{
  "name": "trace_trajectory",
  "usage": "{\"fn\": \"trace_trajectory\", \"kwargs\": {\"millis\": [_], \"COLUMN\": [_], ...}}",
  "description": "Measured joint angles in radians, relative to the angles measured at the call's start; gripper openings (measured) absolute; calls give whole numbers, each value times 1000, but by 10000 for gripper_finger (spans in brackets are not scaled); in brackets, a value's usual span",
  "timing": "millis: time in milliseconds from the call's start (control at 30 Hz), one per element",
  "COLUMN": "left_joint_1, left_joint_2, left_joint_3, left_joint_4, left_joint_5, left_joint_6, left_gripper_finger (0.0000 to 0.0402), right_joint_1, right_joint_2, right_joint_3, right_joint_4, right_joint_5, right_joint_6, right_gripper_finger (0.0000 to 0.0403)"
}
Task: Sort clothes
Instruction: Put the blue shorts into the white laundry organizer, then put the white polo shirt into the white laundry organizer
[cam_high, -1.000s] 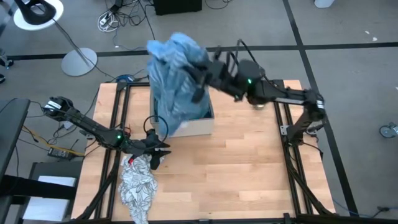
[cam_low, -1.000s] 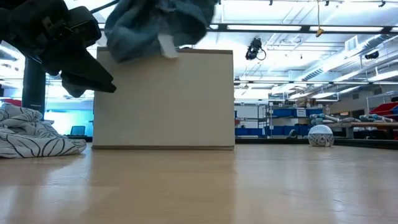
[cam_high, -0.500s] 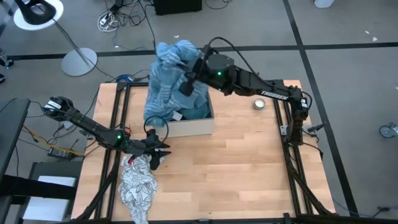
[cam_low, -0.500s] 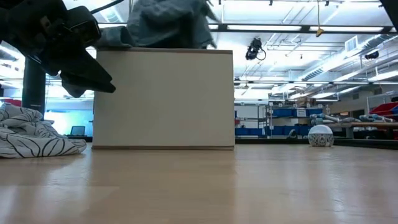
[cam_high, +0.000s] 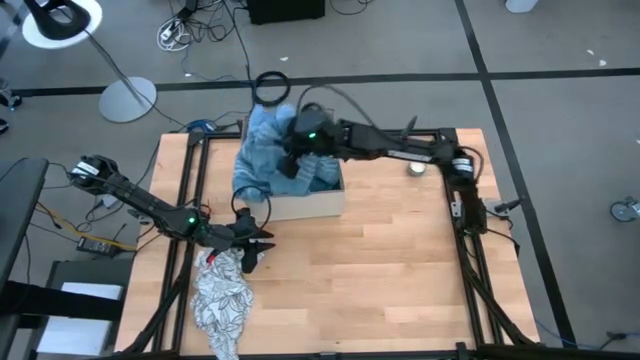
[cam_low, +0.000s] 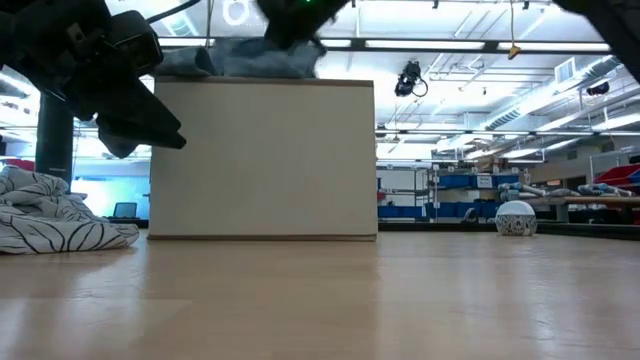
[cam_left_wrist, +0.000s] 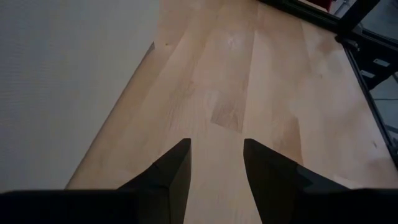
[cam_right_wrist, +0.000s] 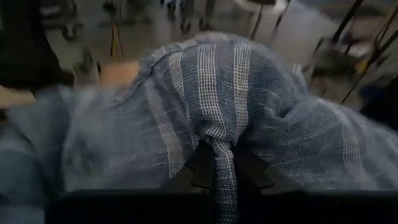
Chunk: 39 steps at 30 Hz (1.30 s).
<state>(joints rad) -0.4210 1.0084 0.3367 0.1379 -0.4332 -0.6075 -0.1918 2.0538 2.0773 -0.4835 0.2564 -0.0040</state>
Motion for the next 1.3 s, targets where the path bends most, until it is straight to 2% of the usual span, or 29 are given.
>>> {"fn": "trace_trajectory", "kwargs": {"millis": [133,300,400,600,833,1100,1200,1300], "left_joint_1": [-8,-21,-21,-21,-22,-50,-69,-97], "left_joint_2": [5,19,20,20,20,19,19,19], "left_joint_3": [-7,-52,-66,-66,-66,-63,-28,49], "left_joint_4": [19,100,108,114,112,60,-67,-277], "left_joint_5": [0,0,0,0,0,0,7,30], "left_joint_6": [-6,-10,-27,-27,-47,-163,-242,-337], "left_gripper_finger": [152,152,152,152,152,152,152,152], "right_joint_1": [-21,-44,-61,-106,-127,-124,-123,-123], "right_joint_2": [107,231,287,321,208,-20,-87,-149], "right_joint_3": [0,1,4,6,-7,-4,-5,-3], "right_joint_4": [7,28,35,21,-42,-165,-222,-312], "right_joint_5": [-20,-41,-50,-175,-279,-279,-278,-276], "right_joint_6": [75,109,221,295,235,121,96,81], "right_gripper_finger": [27,62,86,141,206,240,242,241]}}
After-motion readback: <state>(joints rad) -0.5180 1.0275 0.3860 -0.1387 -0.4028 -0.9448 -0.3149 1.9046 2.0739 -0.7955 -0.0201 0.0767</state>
